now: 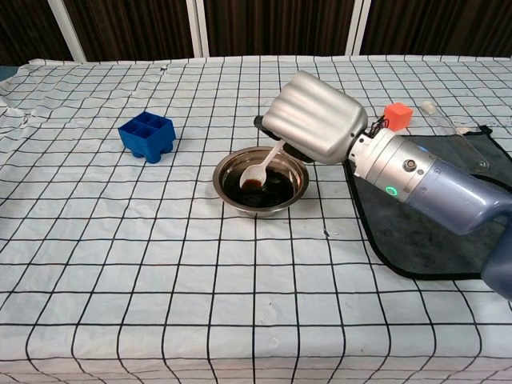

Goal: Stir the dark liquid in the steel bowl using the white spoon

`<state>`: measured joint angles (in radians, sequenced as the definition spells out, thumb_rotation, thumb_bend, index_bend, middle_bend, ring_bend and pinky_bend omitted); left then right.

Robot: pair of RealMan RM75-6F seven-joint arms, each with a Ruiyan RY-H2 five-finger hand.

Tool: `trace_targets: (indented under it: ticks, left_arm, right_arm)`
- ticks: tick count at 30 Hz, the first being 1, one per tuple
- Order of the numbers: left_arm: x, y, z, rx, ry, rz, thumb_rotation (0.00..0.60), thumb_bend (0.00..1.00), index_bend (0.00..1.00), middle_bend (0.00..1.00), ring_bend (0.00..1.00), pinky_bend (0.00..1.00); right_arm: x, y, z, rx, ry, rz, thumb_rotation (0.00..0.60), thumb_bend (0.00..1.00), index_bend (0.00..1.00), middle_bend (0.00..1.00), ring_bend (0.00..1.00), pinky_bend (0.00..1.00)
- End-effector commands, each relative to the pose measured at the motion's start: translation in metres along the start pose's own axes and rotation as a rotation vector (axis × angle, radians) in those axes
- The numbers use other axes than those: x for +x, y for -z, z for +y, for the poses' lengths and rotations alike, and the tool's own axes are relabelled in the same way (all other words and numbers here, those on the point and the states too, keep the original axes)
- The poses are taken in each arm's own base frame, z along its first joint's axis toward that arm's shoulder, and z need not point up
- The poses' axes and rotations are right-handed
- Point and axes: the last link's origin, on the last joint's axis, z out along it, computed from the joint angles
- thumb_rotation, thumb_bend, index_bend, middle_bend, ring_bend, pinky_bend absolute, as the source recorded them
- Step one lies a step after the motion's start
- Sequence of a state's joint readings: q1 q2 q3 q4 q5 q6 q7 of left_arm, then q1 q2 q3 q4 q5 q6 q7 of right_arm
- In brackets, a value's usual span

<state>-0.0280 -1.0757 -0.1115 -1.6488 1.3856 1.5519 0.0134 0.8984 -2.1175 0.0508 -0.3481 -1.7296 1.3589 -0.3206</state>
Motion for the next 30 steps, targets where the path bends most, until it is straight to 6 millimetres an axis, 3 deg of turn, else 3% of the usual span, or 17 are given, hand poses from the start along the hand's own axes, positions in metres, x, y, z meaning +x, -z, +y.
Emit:
trace_targets:
  ticks: [1, 14, 30]
  left_arm:
    - [0.000, 0.000, 0.000, -0.002, -0.001, 0.000, 0.600, 0.22, 0.10, 0.01, 0.00, 0.02]
    - [-0.002, 0.001, 0.002, -0.003, -0.008, -0.001, 0.600, 0.22, 0.10, 0.01, 0.00, 0.02]
    - [-0.003, 0.001, 0.003, -0.001, -0.015, 0.000, 0.600, 0.22, 0.10, 0.01, 0.00, 0.02]
  right_arm:
    - [-0.004, -0.001, 0.005, -0.019, 0.006, -0.019, 0.600, 0.40, 0.66, 0.88, 1.00, 1.00]
    - [-0.007, 0.015, 0.025, -0.040, 0.033, -0.010, 0.600, 0.40, 0.68, 0.88, 1.00, 1.00]
    - [0.005, 0.036, 0.023, -0.003, 0.034, 0.055, 0.600, 0.40, 0.68, 0.88, 1.00, 1.00]
